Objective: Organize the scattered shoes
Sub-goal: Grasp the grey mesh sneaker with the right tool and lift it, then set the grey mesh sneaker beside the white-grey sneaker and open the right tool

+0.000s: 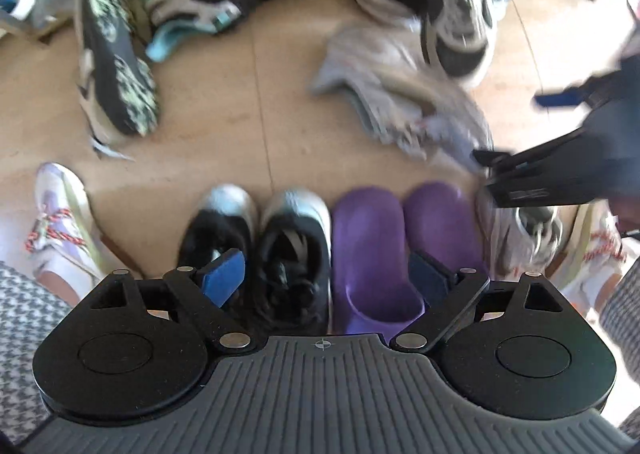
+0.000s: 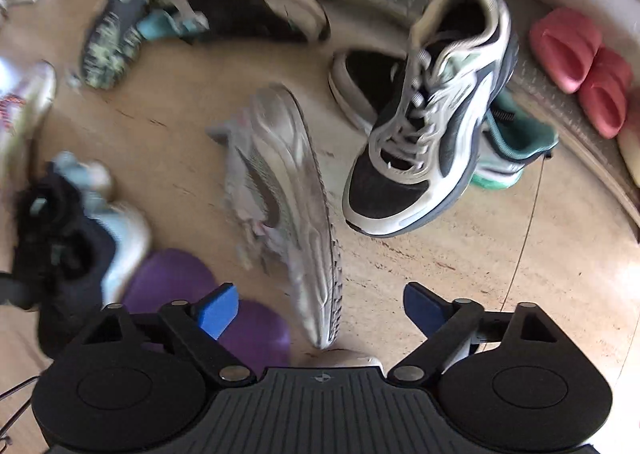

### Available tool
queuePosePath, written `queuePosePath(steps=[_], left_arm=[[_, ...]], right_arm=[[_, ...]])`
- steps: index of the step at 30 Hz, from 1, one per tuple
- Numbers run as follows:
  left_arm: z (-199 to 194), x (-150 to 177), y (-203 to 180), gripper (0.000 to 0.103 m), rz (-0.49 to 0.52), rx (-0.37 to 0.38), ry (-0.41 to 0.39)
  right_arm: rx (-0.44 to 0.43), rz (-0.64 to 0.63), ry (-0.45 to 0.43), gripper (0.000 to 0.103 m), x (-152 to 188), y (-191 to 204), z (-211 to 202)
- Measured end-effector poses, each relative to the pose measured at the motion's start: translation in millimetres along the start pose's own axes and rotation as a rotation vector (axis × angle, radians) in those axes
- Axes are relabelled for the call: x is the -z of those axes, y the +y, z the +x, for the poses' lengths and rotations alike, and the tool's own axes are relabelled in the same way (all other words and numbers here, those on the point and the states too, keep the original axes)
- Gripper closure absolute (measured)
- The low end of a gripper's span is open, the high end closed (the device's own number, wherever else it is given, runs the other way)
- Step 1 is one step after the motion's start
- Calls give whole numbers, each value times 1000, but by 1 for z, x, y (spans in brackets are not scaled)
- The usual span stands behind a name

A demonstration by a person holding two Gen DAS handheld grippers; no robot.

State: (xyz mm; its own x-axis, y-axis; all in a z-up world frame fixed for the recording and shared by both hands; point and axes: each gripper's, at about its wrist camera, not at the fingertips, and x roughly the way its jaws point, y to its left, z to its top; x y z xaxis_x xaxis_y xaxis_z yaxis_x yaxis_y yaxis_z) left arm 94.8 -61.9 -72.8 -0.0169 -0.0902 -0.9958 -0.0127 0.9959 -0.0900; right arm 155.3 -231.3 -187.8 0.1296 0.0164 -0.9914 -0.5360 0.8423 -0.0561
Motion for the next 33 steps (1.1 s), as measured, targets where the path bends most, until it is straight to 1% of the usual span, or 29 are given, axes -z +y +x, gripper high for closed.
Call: queuePosePath(steps=[2,3,6,7,8,9,10,11,13,15,16,18,21,23,24,27,28,30,31,32,33], left_arm=[[-2,-5,10,9,-45,35,6],[-2,-6,11,9,-50,39,9],[0,-6,17,9,-62,51,26],[2,-5,18,9,-61,41,29],[4,-5,20,9,-60,32,33],[5,-4,21,9,-61,26,34],[5,-4,22,9,-64,17,34],[4,-4,23,9,-65,13,31],[1,-4,22,9,-58,11,15],[-2,-3,20,9,-46,5,-3],[-3,-2,18,9,-34,-6,-14],[-4,0,15,9,-19,-19,-26],[-2,6,8,9,6,-24,-33],[-2,10,3,9,20,-23,-36],[-1,10,1,9,25,-22,-37],[2,15,-11,9,62,-21,-39],[5,17,-15,9,80,-23,-33],[10,21,-24,9,117,-27,-23],[13,22,-26,9,127,-31,-17],[17,24,-29,9,145,-41,-4],[20,25,-30,9,155,-49,6]], right_arm=[[-10,17,21,27,-9,1,17],[-11,13,30,30,-13,4,25],[45,-32,45,31,-21,19,44],[78,-52,49,35,-23,25,48],[112,-71,54,40,-25,31,52],[136,-85,49,60,-27,36,50],[156,-95,41,67,-29,41,47],[175,-105,32,69,-31,46,43],[206,-191,-29,74,-29,59,27],[255,-246,-113,75,-23,68,-3],[276,-247,-146,75,-19,68,-19],[298,-201,-179,75,-8,54,-49],[337,-96,-239,75,17,21,-100],[314,2,-268,75,37,-4,-129],[291,66,-282,76,53,-20,-146],[270,231,-313,75,93,-58,-176],[252,271,-318,75,102,-68,-179],[138,415,-310,74,129,-104,-178],[98,454,-299,73,137,-113,-172],[39,515,-256,72,149,-127,-159],[-33,589,-198,67,164,-144,-142]])
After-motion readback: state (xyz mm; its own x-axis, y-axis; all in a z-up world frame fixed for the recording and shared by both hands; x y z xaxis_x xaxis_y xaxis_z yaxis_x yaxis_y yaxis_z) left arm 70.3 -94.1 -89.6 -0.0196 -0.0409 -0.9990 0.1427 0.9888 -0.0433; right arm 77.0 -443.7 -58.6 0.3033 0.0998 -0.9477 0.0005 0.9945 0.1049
